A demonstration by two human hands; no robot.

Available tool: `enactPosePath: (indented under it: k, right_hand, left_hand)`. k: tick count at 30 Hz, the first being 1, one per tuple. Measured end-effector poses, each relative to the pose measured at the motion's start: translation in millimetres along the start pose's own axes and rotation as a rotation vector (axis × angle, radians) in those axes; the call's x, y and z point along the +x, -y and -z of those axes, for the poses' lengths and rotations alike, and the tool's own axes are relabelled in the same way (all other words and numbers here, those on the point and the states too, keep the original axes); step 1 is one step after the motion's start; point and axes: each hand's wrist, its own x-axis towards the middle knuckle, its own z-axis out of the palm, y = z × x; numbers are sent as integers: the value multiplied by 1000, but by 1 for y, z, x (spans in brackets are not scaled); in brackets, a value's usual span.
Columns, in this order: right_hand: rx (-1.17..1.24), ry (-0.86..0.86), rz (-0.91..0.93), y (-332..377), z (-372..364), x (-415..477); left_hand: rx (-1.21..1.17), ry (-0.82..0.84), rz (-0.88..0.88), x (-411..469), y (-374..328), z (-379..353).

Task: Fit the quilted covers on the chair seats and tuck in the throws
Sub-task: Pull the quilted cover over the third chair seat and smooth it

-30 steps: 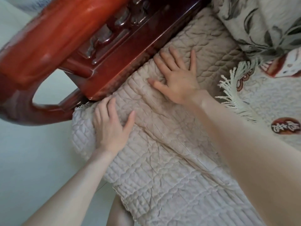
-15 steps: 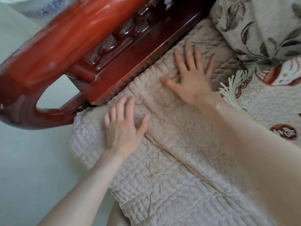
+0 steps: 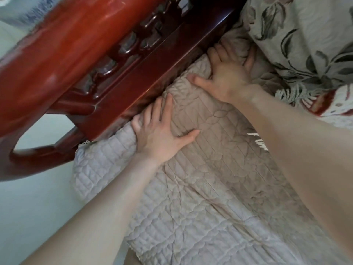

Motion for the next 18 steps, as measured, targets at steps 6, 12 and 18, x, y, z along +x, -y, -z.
enactPosePath:
  k: [6,12,18]
  right_hand:
    - [25,-95,-24,24,-11,-42]
    - [181,-138,46,28,-55,-142]
    - [265,-92,-69,-3,-86,-230]
  left_hand:
    - [-27,-33,-65,-31,-1,1]
    - [49,14,-151,-96,-2,-13]
    - [140,43,-211,-124,-27,-30]
